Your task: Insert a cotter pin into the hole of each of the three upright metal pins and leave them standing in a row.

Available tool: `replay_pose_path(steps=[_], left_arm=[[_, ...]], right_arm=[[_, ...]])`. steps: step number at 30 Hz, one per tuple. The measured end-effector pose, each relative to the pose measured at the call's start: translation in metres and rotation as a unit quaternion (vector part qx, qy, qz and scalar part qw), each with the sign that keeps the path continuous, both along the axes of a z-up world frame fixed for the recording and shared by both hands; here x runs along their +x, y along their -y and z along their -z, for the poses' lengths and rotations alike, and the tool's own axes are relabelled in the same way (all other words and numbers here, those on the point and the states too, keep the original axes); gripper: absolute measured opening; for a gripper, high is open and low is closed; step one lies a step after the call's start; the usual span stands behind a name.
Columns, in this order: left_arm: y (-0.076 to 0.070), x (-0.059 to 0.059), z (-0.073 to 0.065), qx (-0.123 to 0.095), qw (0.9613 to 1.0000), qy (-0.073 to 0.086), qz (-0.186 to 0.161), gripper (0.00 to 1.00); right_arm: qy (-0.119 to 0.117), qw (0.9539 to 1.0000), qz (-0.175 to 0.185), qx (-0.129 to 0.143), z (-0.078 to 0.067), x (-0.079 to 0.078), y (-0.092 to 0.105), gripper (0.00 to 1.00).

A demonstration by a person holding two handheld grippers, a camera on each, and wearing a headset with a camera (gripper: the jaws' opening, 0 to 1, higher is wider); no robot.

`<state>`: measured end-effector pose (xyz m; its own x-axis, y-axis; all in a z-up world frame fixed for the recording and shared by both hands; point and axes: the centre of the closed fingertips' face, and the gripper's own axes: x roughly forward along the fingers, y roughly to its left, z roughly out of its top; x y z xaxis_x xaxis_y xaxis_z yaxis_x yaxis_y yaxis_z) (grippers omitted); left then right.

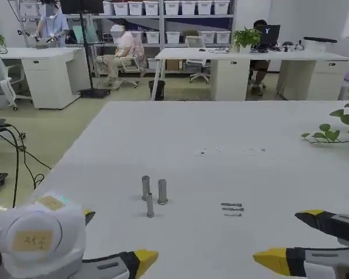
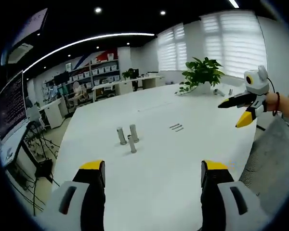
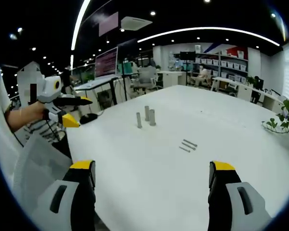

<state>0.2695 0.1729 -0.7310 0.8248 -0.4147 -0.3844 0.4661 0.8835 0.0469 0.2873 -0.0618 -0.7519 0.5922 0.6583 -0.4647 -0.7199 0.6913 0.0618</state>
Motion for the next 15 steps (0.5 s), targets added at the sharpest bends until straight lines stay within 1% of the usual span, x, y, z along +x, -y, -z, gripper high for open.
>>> replay_pose_path(steps=[5,8,11,13,15], left_arm=[[-0.0006,-0.0002,-0.0015,-0.003,1.0,0.0,-0.003,0.99],[-0.0013,-0.0001,-0.0018,-0.001,1.0,0.0,-0.005,0.99],[-0.0022,0.0005,-0.0011,-0.001,1.0,-0.001,-0.006,0.99],[-0.0031,0.0007,-0.0003,0.002,1.0,-0.002,-0.008,0.98],[-0.0032,0.0009,-0.0006,0.001,1.0,-0.001,-0.008,0.98]], right_arm=[[-0.004,1.0,0.0,0.002,0.0006,-0.0006,-0.0008,0.98],[0.001,1.0,0.001,-0.002,-0.0009,0.0005,-0.0003,0.97],[0.007,1.0,0.004,0.005,-0.0056,0.0021,0.0,0.96],[0.008,0.9999,0.005,0.007,-0.0067,0.0031,0.0006,0.95],[0.008,0.9999,0.003,0.007,-0.0066,0.0033,0.0006,0.93]])
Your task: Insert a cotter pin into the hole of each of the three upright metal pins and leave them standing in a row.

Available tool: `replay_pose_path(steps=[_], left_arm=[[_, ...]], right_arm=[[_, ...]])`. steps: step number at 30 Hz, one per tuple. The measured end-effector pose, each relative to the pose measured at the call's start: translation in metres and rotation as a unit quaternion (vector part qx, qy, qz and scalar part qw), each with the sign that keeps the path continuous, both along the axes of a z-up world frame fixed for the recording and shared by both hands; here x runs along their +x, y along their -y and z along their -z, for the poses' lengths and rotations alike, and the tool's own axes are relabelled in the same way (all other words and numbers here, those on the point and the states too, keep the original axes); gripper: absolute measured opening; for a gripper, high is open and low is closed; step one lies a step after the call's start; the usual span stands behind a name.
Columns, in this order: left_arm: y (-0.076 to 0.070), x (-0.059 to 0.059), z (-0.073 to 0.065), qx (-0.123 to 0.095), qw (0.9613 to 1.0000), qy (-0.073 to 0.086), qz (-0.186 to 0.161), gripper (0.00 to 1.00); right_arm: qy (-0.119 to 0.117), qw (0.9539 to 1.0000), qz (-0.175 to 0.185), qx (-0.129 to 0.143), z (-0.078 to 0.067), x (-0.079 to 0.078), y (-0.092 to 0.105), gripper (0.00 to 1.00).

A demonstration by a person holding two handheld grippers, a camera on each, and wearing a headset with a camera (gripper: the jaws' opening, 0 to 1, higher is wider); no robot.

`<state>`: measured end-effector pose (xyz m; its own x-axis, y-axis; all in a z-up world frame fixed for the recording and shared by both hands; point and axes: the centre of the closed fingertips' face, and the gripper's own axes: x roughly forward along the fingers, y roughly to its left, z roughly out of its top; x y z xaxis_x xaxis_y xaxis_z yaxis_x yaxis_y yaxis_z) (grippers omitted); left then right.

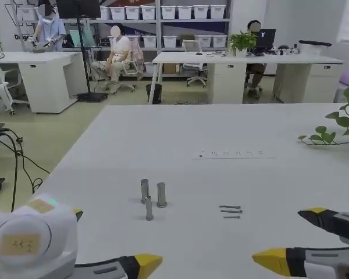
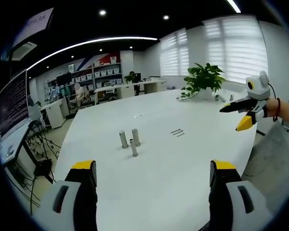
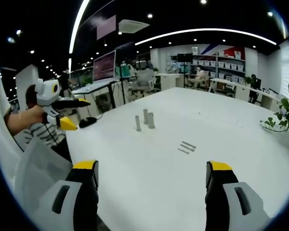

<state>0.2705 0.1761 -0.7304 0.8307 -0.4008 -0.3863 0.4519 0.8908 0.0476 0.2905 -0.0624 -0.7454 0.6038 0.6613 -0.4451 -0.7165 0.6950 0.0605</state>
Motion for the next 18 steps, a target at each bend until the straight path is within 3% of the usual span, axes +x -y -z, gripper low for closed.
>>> replay_pose_path(steps=[18], left_arm=[[-0.0061,0.0028,0.0019,-0.002,1.0,-0.003,-0.006,0.92]], right_arm=[[-0.004,1.0,-0.007,-0.002,0.002,0.0008,-0.0047,0.88]])
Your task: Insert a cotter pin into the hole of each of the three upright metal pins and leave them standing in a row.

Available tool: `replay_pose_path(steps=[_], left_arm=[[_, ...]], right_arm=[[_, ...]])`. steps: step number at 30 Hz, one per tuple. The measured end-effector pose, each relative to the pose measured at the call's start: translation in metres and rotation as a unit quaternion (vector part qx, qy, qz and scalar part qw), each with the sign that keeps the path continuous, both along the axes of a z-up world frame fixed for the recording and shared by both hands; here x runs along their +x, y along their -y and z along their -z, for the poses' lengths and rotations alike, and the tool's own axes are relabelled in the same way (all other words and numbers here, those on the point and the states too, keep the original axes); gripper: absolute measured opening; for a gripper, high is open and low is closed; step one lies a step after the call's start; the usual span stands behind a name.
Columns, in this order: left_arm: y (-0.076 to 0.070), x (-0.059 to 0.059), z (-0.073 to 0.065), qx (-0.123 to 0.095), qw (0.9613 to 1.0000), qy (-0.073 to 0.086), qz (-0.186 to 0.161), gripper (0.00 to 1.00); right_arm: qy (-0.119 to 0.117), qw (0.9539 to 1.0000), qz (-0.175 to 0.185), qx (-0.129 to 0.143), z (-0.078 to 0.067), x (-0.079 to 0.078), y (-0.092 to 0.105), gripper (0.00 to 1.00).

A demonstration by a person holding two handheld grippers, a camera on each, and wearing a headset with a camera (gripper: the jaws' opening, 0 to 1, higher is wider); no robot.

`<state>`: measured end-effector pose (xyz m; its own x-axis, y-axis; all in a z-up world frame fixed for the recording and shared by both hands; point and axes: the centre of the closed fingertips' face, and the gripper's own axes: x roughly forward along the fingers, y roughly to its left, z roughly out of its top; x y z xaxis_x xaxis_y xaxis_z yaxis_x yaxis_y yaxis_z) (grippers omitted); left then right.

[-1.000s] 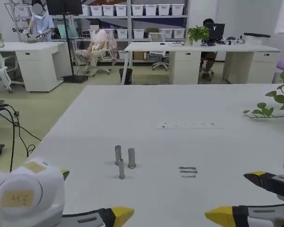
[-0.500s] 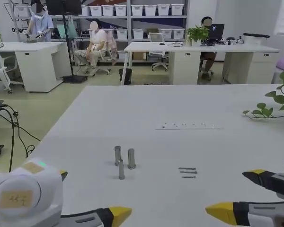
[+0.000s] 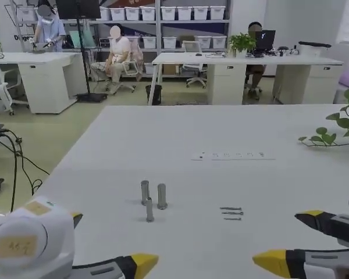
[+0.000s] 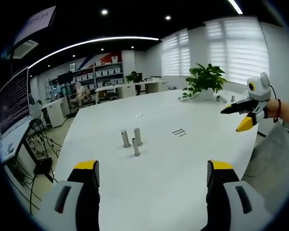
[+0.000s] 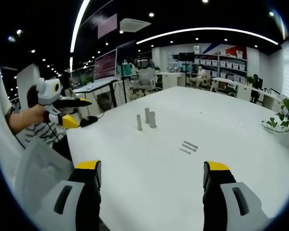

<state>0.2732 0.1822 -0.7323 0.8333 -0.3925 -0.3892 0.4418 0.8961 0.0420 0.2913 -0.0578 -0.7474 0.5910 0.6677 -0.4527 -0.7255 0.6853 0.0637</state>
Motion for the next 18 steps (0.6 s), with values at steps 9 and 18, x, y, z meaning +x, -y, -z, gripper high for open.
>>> replay_pose_path(steps=[9,18], left_arm=[[0.0001,-0.0005,0.0006,-0.003,1.0,-0.004,0.0,0.89],[0.0035,-0.0035,0.003,0.001,1.0,-0.007,0.006,0.86]], right_arm=[[0.004,1.0,-0.002,-0.002,-0.0015,0.0015,-0.001,0.88],[0.01,0.9997,-0.011,-0.019,0.0017,-0.0018,-0.0048,0.94]])
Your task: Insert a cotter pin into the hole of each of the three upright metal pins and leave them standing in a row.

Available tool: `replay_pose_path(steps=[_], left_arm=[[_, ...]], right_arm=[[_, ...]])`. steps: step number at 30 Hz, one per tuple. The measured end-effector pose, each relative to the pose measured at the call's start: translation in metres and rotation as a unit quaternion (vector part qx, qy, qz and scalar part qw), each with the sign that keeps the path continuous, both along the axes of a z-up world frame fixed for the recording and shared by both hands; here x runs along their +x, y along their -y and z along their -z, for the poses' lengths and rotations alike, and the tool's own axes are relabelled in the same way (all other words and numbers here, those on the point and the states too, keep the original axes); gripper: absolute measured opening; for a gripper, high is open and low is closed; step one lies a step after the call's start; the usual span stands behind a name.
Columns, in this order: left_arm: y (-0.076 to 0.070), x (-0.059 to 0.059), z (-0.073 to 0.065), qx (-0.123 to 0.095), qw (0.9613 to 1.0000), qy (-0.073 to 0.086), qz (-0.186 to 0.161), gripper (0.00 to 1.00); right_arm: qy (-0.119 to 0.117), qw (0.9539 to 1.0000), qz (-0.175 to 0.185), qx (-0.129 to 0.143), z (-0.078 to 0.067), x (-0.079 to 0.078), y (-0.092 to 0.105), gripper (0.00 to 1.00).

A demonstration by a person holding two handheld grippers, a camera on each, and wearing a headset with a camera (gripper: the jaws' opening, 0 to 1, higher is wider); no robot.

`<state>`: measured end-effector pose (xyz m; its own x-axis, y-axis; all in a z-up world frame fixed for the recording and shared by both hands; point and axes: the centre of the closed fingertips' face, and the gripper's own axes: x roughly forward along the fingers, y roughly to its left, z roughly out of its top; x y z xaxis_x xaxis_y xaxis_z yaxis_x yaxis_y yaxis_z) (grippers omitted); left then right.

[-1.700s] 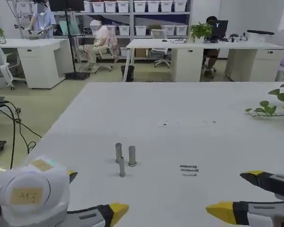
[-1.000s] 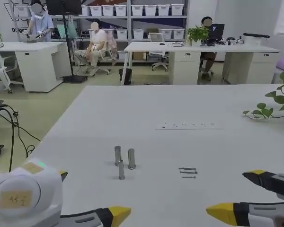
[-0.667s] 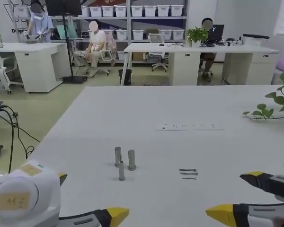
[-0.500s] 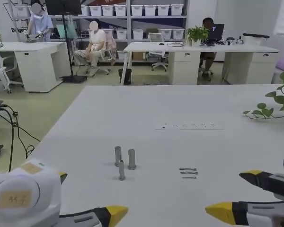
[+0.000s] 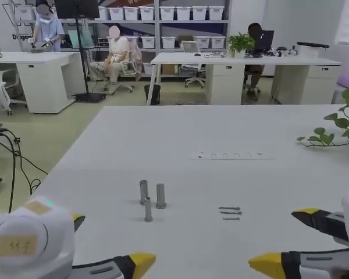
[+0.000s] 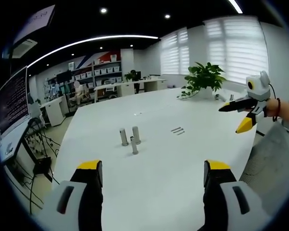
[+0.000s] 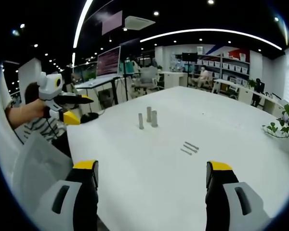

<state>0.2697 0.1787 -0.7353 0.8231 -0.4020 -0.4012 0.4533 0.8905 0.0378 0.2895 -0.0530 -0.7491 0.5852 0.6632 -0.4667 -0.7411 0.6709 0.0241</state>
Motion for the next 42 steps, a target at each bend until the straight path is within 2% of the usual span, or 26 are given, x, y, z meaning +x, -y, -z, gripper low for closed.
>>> replay_pose_path(steps=[6,8,11,16,22,25,30,33,38,42], left_arm=[[-0.001,0.0,0.0,0.0,1.0,0.005,-0.003,0.84],[-0.002,0.0,0.0,0.002,1.0,0.004,-0.003,0.83],[-0.001,0.0,0.0,0.0,1.0,0.005,-0.001,0.81],[-0.001,0.002,0.001,0.004,1.0,0.005,0.001,0.8],[0.0,0.007,0.001,-0.003,0.9999,0.011,0.003,0.74],[-0.002,0.012,0.003,0.0,0.9999,0.011,0.002,0.69],[-0.005,0.024,0.006,-0.003,0.9999,0.012,-0.002,0.63],[-0.006,0.031,0.009,-0.001,0.9999,0.01,-0.001,0.56],[-0.005,0.049,0.018,0.008,0.9999,0.008,0.006,0.48],[-0.002,0.063,0.023,0.014,0.9998,0.007,0.012,0.44]], right_arm=[[0.0,1.0,0.006,0.002,0.0,0.002,0.001,0.99],[0.004,0.9997,0.016,0.019,-0.004,0.005,0.001,1.0],[0.005,0.9995,0.019,0.026,-0.006,0.007,0.002,1.0],[0.007,0.9996,0.017,0.023,-0.006,0.008,0.001,1.0],[0.02,0.9992,0.018,0.03,-0.011,0.01,-0.001,0.92],[0.024,0.9991,0.018,0.032,-0.012,0.012,0.0,0.87],[0.024,0.9989,0.02,0.036,-0.012,0.016,0.001,0.81],[0.019,0.9986,0.023,0.043,-0.012,0.018,0.001,0.76],[0.011,0.9975,0.039,0.059,-0.012,0.023,0.004,0.68],[0.016,0.9975,0.039,0.056,-0.012,0.025,0.004,0.64]])
